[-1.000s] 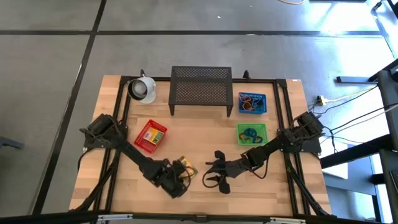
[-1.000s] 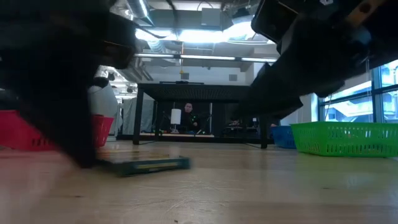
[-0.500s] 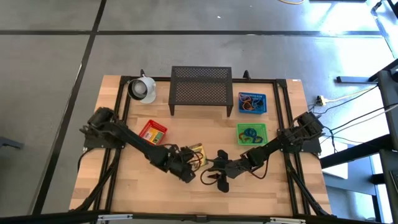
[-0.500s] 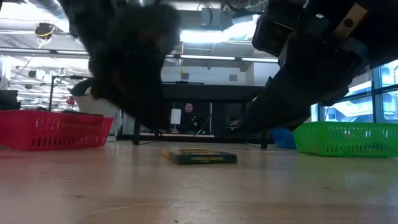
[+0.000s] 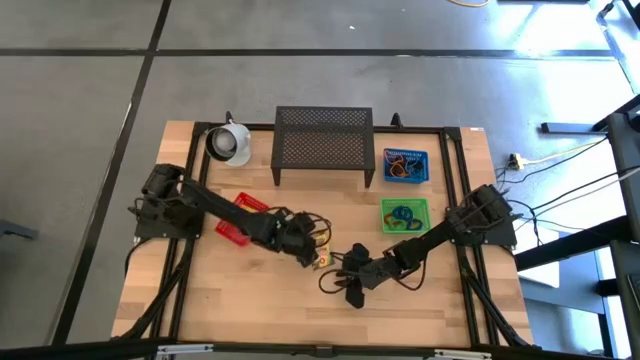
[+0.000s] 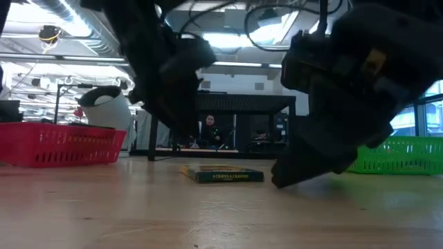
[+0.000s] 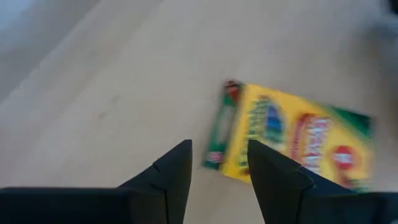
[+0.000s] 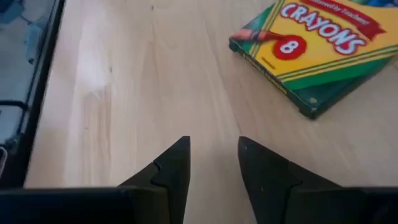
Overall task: Pick & Place Office Desk Supplies
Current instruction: Put the yellow crayon box into the red bin
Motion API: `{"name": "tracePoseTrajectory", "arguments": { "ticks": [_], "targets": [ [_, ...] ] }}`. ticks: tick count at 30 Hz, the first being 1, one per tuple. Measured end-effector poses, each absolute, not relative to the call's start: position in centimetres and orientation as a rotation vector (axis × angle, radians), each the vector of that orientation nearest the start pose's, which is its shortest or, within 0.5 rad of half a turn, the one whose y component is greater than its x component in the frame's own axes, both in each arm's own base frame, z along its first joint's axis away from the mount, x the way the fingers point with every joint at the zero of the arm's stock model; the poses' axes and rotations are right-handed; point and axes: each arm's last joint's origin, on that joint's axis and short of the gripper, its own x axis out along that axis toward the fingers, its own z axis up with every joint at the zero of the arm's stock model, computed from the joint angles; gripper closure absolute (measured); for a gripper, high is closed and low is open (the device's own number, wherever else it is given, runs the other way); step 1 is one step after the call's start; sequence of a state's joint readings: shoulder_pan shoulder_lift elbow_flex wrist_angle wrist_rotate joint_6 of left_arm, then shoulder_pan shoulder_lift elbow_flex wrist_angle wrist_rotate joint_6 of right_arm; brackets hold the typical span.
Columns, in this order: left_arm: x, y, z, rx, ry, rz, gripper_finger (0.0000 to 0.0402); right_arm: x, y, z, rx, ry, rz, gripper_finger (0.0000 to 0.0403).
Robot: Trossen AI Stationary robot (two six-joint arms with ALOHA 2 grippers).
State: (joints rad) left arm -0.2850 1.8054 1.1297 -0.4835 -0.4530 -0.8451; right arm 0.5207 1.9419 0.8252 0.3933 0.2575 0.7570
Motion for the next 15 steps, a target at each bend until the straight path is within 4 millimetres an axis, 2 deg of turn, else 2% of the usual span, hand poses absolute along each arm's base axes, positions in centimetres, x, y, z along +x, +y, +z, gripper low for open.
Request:
{"name": "tracePoseTrajectory", "arguments": {
  "ticks": [3, 6, 10, 15],
  "targets": [
    [33.7, -7.2, 16.4, -0.367, 0.943, 0.606, 0.0245, 30.8, 16.8, 8.9, 0.470, 0.711, -0.021, 0.0266],
    [33.9, -6.1, 15.9, -0.436, 0.978, 0.549, 0.0240, 31.0, 16.9, 8.7, 0.465, 0.704, -0.028, 0.0266],
    [34.3, -5.2, 15.2, -0.506, 0.974, 0.446, 0.0237, 31.2, 16.8, 8.7, 0.401, 0.681, -0.055, 0.0266],
    [34.2, -4.2, 14.7, -0.527, 0.982, 0.441, 0.0237, 31.5, 16.3, 8.7, 0.323, 0.663, -0.101, 0.0266]
  ]
}}
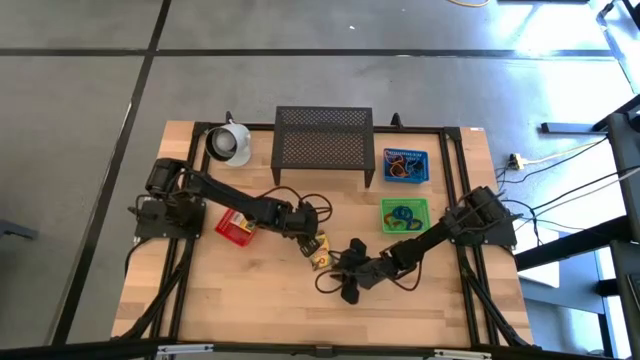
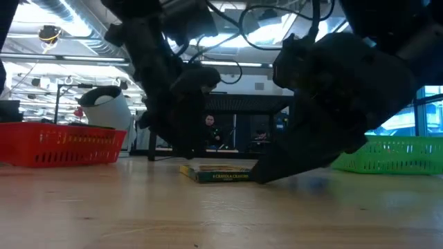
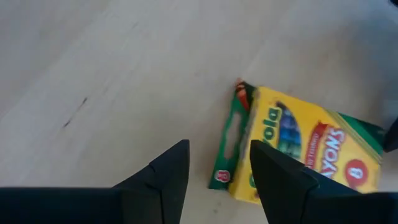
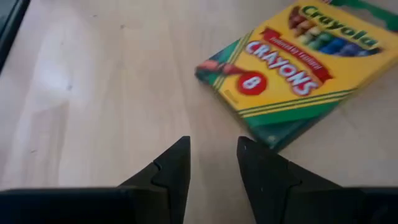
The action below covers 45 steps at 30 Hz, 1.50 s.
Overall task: Pick & Place Office Desk Supplies
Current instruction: Put the yellow crayon box into the red bin
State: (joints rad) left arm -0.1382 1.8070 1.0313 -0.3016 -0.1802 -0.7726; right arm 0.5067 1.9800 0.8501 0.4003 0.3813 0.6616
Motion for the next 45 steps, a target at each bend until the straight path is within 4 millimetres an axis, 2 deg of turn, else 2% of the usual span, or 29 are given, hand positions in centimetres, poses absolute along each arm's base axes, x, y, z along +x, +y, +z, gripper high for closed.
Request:
{"name": "tracePoseTrajectory", "arguments": {
  "ticks": [8, 13, 17, 21, 26, 37, 45],
  "targets": [
    [35.1, -3.7, 13.5, -0.592, 1.011, 0.324, 0.0237, 32.0, 14.7, 8.5, 0.288, 0.647, -0.213, 0.0266],
    [35.1, -3.9, 13.3, -0.609, 1.025, 0.289, 0.0236, 32.1, 14.4, 8.5, 0.273, 0.660, -0.218, 0.0266],
    [34.8, -4.0, 14.2, -0.640, 1.026, 0.275, 0.0236, 32.1, 14.3, 8.5, 0.233, 0.667, -0.206, 0.0266],
    [34.5, -3.9, 16.5, -0.630, 0.976, 0.282, 0.0235, 32.1, 14.3, 8.5, 0.228, 0.668, -0.201, 0.0266],
    [33.6, -3.7, 17.8, -0.572, 0.966, 0.360, 0.0237, 32.1, 14.3, 8.4, 0.231, 0.675, -0.190, 0.0266],
    [32.6, -2.6, 17.1, -0.499, 0.996, 0.558, 0.0237, 32.1, 14.3, 8.4, 0.232, 0.680, -0.183, 0.0266],
    [33.3, -2.7, 14.7, -0.529, 1.057, 0.534, 0.0242, 32.0, 14.3, 8.4, 0.233, 0.680, -0.182, 0.0266]
  ]
}}
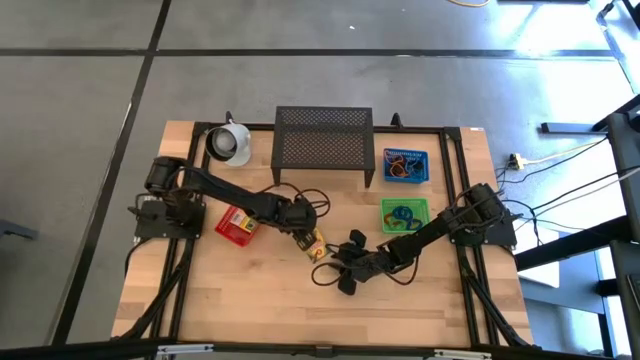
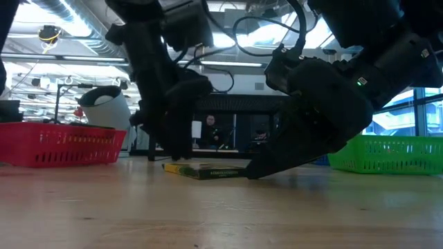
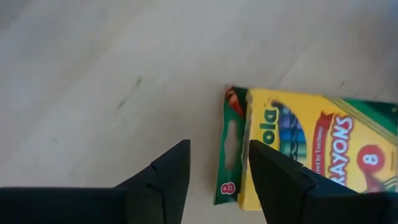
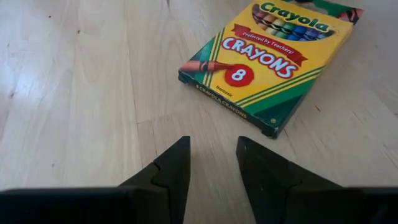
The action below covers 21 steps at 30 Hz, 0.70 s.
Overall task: Pick & Place Office Desk Supplies
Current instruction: Put the yellow crayon box into the red bin
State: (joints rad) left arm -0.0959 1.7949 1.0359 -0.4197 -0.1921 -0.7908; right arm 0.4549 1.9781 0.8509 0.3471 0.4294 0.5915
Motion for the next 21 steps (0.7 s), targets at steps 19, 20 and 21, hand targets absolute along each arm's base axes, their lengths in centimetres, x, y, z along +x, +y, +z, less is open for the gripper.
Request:
{"name": "tracePoseTrajectory", "arguments": {
  "ticks": [19, 20, 21],
  "targets": [
    [34.2, -1.4, 13.5, -0.751, 1.188, 0.222, 0.0260, 32.1, 14.3, 8.4, 0.236, 0.679, -0.179, 0.0266],
    [34.2, -1.4, 13.5, -0.752, 1.189, 0.219, 0.0267, 32.1, 14.3, 8.4, 0.236, 0.679, -0.179, 0.0266],
    [34.2, -1.4, 13.5, -0.754, 1.191, 0.217, 0.0276, 32.1, 14.3, 8.4, 0.237, 0.679, -0.179, 0.0266]
  ]
}}
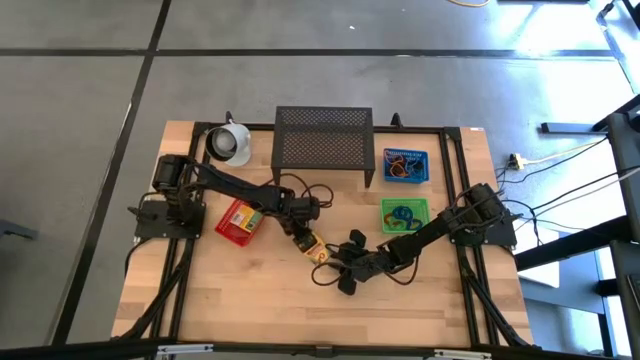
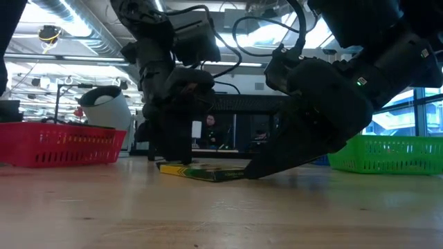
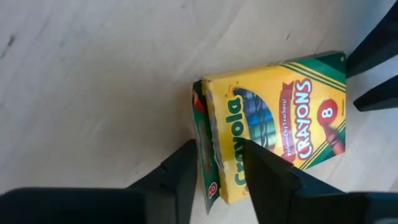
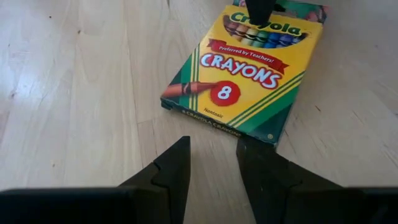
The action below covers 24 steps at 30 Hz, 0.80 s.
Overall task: Pick & Place Office Desk Supplies
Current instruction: Put the yellow crayon box into the red bin
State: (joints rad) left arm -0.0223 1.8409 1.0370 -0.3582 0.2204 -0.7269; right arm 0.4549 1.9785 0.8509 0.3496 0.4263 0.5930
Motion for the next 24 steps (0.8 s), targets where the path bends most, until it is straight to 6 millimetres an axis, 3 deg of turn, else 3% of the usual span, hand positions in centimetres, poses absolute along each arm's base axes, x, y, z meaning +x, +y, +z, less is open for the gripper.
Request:
{"name": "tracePoseTrajectory", "arguments": {
  "ticks": [11, 16, 24],
  "targets": [
    [33.8, -1.4, 13.4, -0.756, 1.227, 0.235, 0.0392, 32.0, 14.4, 8.4, 0.242, 0.685, -0.167, 0.0266],
    [33.5, -1.4, 14.2, -0.766, 1.212, 0.260, 0.0398, 32.0, 14.5, 8.5, 0.257, 0.685, -0.163, 0.0266],
    [32.1, -2.2, 18.3, -0.736, 1.130, 0.227, 0.0399, 31.6, 14.8, 10.1, 0.280, 0.685, -0.128, 0.0266]
  ]
}}
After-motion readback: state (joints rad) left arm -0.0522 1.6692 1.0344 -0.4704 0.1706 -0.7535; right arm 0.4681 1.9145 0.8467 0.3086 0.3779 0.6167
